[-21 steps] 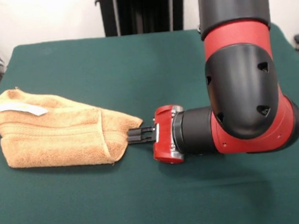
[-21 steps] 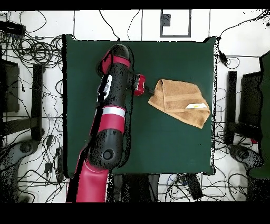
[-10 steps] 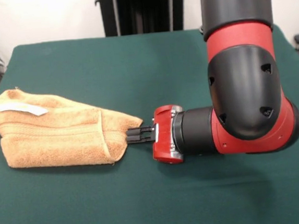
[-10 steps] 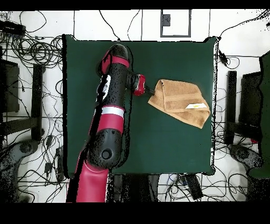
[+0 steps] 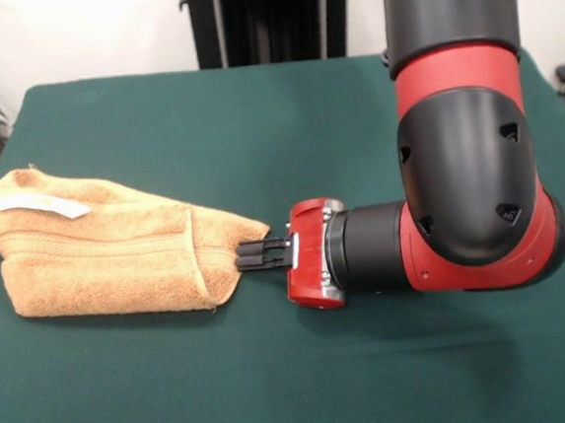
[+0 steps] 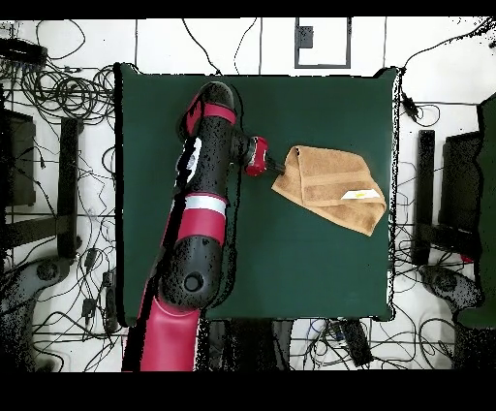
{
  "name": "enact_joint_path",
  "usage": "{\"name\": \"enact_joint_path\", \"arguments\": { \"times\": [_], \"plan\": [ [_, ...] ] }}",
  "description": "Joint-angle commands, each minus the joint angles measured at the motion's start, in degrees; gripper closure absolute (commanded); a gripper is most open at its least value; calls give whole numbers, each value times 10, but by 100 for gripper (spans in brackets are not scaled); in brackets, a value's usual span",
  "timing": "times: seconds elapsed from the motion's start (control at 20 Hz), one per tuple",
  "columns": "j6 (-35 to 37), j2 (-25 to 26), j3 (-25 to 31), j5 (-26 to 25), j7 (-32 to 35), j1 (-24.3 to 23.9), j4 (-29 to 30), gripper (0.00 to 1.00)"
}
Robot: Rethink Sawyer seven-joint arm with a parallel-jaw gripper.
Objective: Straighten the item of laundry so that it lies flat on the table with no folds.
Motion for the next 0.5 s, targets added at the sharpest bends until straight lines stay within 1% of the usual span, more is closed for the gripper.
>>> {"name": "enact_joint_path", "arguments": {
  "times": [0.05, 0.25, 0.5],
  "plan": [
    [11, 42, -9, 22, 173, -14, 2, 100],
    [11, 45, -17, 17, 178, -17, -2, 100],
    [12, 57, -44, 5, 204, -28, -15, 100]
  ]
}}
